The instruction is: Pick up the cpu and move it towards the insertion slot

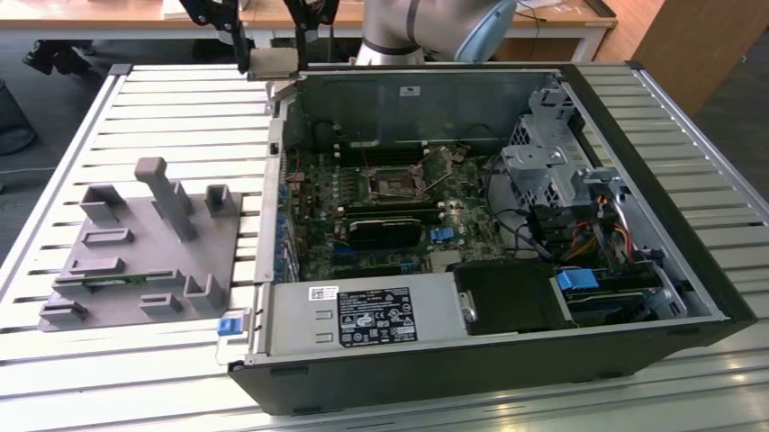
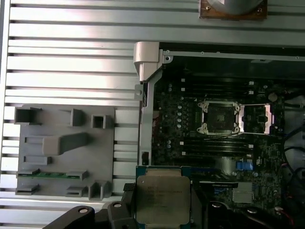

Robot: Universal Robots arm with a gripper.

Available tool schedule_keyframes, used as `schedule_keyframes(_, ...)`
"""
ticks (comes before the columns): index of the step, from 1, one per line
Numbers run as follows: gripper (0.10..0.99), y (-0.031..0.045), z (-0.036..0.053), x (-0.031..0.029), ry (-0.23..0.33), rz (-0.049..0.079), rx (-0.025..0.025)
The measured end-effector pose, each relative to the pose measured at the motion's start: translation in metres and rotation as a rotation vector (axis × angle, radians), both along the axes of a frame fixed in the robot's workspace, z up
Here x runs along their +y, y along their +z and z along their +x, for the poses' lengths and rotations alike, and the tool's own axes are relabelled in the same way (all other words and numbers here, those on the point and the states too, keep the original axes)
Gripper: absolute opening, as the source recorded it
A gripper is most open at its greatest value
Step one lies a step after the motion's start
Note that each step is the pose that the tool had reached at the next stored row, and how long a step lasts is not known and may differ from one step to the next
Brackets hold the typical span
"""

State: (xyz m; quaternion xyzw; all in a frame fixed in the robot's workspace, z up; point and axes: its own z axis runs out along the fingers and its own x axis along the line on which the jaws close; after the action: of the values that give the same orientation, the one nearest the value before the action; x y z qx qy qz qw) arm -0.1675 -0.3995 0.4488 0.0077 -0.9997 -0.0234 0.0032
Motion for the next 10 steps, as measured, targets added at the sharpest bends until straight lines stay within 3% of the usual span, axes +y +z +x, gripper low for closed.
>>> schedule_keyframes(10, 0.545, 0.0000, 0.0156, 0.0000, 0.000, 0.000, 0.0000)
